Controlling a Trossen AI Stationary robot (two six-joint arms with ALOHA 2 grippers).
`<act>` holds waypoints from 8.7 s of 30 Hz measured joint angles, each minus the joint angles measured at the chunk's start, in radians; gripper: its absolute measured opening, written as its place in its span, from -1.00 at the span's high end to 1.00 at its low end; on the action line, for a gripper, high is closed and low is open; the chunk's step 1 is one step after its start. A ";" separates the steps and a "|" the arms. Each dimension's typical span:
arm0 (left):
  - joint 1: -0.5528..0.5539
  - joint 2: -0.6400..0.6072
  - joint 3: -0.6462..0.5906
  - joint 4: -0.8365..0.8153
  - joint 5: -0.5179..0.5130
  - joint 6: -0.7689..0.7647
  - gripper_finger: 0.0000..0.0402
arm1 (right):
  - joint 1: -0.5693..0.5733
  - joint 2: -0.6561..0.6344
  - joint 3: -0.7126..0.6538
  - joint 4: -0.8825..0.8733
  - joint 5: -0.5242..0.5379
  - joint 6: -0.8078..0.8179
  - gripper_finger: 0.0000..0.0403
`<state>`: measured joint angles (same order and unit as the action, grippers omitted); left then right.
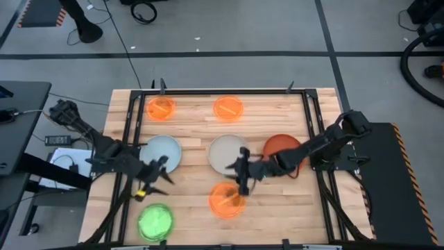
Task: Stack plastic plates
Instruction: Stack the bottom right light orange plate on top of the top right light orange plate, then stack the left light orange plate on top of the right light orange plate
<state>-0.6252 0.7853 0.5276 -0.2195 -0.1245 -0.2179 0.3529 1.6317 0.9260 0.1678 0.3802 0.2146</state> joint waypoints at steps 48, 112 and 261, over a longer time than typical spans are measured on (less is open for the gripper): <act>0.257 0.288 0.000 1.015 -0.319 0.205 -0.06 | 0.336 0.478 0.551 -0.715 -0.010 -0.167 0.21; 0.269 0.180 -0.001 0.705 -0.501 0.269 -0.06 | -0.530 0.261 0.763 -1.111 -0.119 -0.699 0.98; 1.006 0.896 0.344 -0.201 -0.703 -0.631 0.98 | -0.093 -0.408 -0.252 0.165 0.068 -0.322 0.26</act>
<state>0.3808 1.6817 0.8715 -0.4203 -0.8274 -0.8492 0.2596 1.2236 0.6743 0.3328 0.4484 -0.1070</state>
